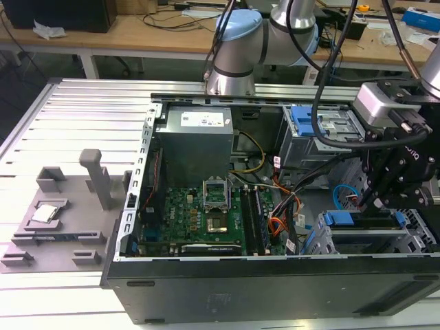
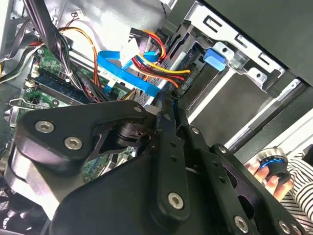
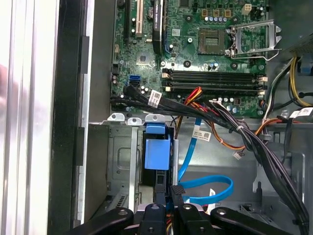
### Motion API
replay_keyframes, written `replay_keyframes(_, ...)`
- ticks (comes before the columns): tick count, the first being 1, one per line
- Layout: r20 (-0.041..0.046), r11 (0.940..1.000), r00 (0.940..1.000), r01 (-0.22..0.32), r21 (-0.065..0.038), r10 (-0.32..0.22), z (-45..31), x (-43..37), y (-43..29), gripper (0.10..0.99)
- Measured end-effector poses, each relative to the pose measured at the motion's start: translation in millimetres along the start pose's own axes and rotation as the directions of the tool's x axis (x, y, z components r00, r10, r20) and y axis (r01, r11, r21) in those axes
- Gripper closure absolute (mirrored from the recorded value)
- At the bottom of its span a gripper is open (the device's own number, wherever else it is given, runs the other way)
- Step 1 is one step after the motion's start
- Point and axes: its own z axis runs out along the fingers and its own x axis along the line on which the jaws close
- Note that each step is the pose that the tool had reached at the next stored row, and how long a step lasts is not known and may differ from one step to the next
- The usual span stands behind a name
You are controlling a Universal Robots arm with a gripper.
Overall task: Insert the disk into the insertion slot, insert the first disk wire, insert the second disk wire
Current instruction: 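Insert the second disk wire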
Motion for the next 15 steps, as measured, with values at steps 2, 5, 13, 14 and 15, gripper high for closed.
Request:
replay_keyframes(2, 0.0001, 1.0000, 1.0000, 0.000, 0.000, 0.000, 0.6, 0.4, 0.0, 0.925)
replay_keyframes(5, 0.0000, 1.0000, 1.0000, 0.000, 0.000, 0.000, 0.8, 1.9, 0.0, 0.925)
replay_keyframes(13, -0.0002, 1.0000, 1.0000, 0.000, 0.000, 0.000, 5.3, 2.0, -2.2, 0.925)
replay_keyframes(14, 0.0000, 1.0000, 1.0000, 0.000, 0.000, 0.000, 5.4, 2.0, -2.2, 0.925)
replay_keyframes(15, 0.0010, 1.0000, 1.0000, 0.000, 0.000, 0.000, 6.0, 1.9, -2.4, 0.914)
